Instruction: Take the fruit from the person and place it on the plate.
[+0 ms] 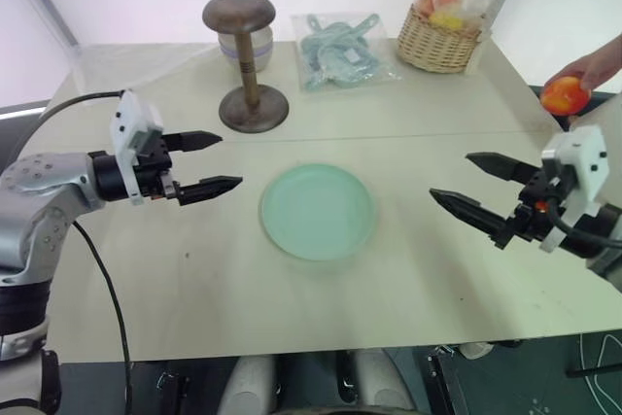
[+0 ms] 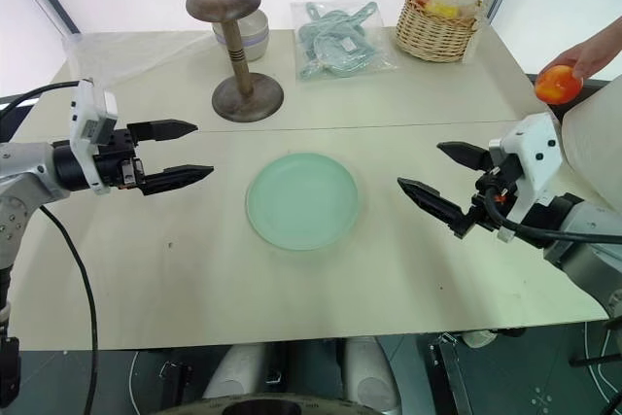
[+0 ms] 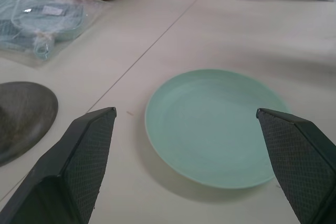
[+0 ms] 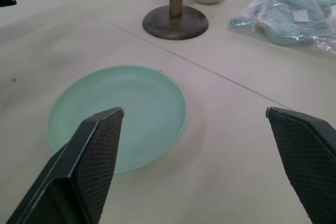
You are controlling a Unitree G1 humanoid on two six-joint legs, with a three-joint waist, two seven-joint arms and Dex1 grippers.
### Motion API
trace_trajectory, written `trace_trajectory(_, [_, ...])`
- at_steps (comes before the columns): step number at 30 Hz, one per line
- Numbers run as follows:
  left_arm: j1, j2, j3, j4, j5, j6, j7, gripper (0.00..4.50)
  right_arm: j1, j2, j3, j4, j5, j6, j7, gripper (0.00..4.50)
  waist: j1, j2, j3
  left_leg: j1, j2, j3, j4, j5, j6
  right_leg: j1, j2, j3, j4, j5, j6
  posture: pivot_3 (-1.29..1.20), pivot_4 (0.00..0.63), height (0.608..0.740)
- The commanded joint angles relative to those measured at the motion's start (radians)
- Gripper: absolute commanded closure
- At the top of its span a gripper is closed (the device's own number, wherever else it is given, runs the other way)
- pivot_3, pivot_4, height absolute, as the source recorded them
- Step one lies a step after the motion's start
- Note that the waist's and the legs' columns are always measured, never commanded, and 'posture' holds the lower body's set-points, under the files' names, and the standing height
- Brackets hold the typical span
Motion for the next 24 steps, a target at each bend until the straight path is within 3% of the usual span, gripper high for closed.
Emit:
trace_trajectory(1, [-0.003, 0.022, 0.034, -0.012, -0.010, -0.006, -0.010, 0.00, -0.008, -0.016, -0.038, -0.002, 0.014, -0.008, 0.009, 0.06, 0.000, 0.000, 0.000, 0.000, 0.000, 0.000, 0.000, 0.000, 0.000, 0.000, 0.000, 0.000, 0.000, 0.000, 0.000, 0.00, 0.150, 0.740])
trace_trajectory(24, [-0.003, 0.014, 0.030, -0.022, -0.012, -0.009, 0.005, 0.00, 0.004, -0.002, -0.041, -0.015, 0.012, -0.010, -0.009, 0.06, 0.000, 0.000, 0.000, 0.000, 0.000, 0.000, 0.000, 0.000, 0.000, 0.000, 0.000, 0.000, 0.000, 0.000, 0.000, 0.00, 0.150, 0.740])
